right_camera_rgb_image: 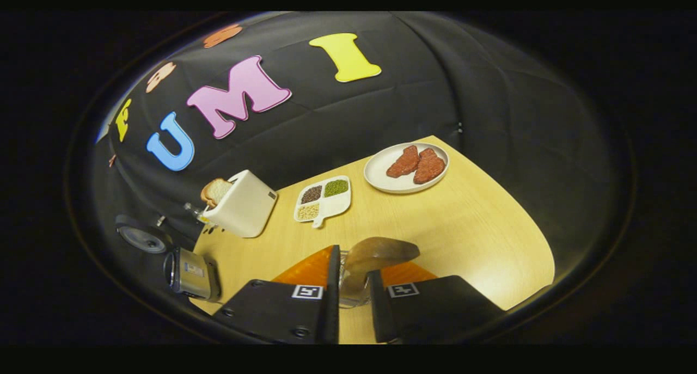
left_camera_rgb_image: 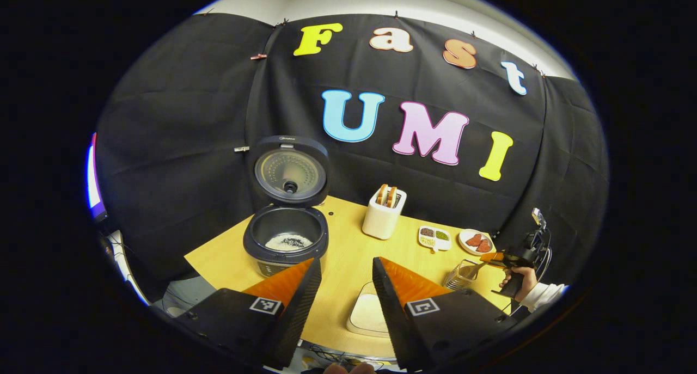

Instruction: Close the left gripper, press the button to open the rice cooker; take a wooden spoon from the chopstick holder with the right hand, scoop a spoonful of rice and pour it into the rice cooker, then put the wooden spoon back into the chopstick holder.

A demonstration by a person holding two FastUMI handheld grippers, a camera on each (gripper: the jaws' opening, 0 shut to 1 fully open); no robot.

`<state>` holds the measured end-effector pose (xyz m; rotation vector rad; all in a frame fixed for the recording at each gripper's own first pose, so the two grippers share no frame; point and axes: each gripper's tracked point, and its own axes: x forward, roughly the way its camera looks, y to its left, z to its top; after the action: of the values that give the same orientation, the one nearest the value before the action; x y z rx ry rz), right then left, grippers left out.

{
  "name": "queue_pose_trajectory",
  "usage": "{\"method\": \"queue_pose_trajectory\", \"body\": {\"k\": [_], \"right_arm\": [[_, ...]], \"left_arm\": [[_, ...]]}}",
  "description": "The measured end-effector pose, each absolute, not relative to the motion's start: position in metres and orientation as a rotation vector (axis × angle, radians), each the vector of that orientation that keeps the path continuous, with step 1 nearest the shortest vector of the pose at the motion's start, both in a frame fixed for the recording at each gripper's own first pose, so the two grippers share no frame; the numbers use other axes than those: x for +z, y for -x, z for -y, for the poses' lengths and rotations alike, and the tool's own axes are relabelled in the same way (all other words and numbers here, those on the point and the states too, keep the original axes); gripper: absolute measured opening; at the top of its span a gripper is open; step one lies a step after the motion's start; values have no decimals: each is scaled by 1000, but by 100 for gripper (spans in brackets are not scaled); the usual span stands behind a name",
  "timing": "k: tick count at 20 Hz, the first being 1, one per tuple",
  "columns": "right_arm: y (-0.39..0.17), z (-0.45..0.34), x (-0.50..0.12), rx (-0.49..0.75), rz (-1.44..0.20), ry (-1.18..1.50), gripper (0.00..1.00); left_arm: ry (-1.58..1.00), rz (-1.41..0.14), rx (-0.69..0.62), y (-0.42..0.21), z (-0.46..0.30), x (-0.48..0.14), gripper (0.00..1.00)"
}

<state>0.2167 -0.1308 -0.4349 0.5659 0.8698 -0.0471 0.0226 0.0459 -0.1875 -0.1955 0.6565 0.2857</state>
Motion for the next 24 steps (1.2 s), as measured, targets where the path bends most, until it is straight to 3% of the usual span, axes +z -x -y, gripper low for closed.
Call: {"method": "queue_pose_trajectory", "body": {"k": [1,2,7,11,12,13,16,18,19,20,24], "right_arm": [[-212,134,-434,-46,-875,-568,30],[-210,138,-433,-48,-874,-563,42],[-184,137,-423,-29,-880,-572,72],[-171,130,-410,0,-876,-575,80],[-168,125,-404,11,-872,-594,73],[-165,120,-397,16,-863,-606,83],[-156,110,-380,38,-839,-589,88],[-151,100,-363,63,-819,-577,89],[-149,91,-356,85,-810,-571,82],[-145,87,-349,98,-805,-555,90],[-133,66,-320,135,-771,-510,94]], "left_arm": [[205,-657,283,-24,-44,-189,69],[212,-655,280,-26,-41,-190,69],[206,-643,258,-31,-35,-187,69],[213,-632,259,-30,-37,-185,69],[213,-629,260,-29,-38,-185,69],[211,-623,261,-30,-40,-183,69],[197,-594,278,-32,-52,-175,69],[181,-571,290,-35,-65,-168,69],[174,-559,293,-37,-71,-165,69],[168,-547,297,-39,-77,-162,69],[142,-482,301,-51,-109,-147,69]]}}
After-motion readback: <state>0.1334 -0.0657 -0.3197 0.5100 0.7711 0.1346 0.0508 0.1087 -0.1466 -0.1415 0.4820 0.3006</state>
